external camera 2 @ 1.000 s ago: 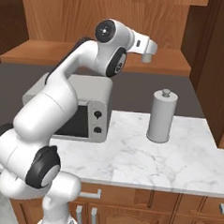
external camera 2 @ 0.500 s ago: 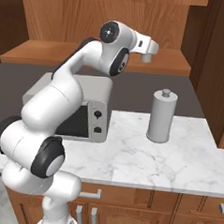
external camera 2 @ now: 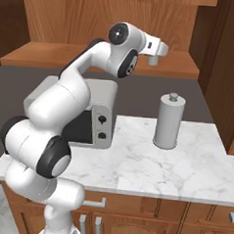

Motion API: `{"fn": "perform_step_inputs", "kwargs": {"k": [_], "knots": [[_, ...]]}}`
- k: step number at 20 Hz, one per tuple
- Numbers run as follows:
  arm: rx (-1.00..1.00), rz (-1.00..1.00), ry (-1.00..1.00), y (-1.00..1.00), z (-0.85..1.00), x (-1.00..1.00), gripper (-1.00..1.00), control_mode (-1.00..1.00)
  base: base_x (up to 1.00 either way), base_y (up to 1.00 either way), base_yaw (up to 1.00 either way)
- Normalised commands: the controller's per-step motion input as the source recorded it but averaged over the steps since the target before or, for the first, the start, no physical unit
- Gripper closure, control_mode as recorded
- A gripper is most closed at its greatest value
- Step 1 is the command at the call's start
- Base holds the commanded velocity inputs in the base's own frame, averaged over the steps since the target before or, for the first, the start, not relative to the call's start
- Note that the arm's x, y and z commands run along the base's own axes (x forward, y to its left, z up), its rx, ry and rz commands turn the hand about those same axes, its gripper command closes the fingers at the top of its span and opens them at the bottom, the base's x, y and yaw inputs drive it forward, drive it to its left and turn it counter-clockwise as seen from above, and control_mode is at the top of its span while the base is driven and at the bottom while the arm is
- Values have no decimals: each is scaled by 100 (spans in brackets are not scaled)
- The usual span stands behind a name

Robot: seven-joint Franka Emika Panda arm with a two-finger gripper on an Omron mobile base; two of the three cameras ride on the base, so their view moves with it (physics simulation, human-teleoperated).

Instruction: Collect the paprika, ketchup, and shaker from the cabinet and place them next to the stove.

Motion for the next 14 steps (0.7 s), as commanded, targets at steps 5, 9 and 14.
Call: {"fn": "perform_step_inputs", "kwargs": {"k": [5,9,14], "knots": [[0,0,0,-1,0,28,-100,-100,0,0,0],[0,0,0,-1,-1,30,-100,-100,0,0,0],[0,0,0,-15,-8,33,-100,-100,0,0,0]]}}
